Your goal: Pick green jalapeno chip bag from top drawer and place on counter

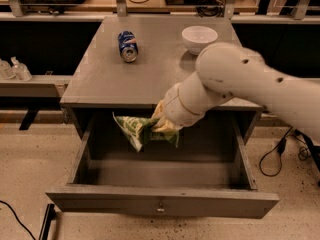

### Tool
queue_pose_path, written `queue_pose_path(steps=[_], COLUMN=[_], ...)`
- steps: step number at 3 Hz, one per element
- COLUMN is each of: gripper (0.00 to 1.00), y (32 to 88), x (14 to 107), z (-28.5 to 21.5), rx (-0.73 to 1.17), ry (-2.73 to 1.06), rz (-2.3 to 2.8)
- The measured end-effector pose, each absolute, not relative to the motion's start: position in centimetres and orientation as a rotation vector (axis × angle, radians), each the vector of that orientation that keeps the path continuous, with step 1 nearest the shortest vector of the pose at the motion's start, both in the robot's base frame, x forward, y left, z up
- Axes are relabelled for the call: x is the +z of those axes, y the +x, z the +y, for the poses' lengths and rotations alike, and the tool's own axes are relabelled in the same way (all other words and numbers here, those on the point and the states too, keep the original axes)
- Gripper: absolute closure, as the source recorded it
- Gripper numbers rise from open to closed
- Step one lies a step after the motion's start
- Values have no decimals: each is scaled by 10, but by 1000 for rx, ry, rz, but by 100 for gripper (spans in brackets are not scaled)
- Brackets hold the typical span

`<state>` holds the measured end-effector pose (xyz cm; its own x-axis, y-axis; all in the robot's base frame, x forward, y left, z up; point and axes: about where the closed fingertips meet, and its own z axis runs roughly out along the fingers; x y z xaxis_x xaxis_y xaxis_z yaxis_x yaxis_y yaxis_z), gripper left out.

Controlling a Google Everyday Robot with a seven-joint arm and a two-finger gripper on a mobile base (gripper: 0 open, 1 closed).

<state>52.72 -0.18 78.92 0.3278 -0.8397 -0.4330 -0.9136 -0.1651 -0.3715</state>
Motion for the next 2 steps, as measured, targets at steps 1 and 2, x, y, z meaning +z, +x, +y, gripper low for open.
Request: queue_pose_path(steps=[1,2], gripper=[100,100], y=[543,571], x=[860,917], z=[-35,-60], rx=[55,-43], ry=[-1993,-1985], rz=[1563,1558])
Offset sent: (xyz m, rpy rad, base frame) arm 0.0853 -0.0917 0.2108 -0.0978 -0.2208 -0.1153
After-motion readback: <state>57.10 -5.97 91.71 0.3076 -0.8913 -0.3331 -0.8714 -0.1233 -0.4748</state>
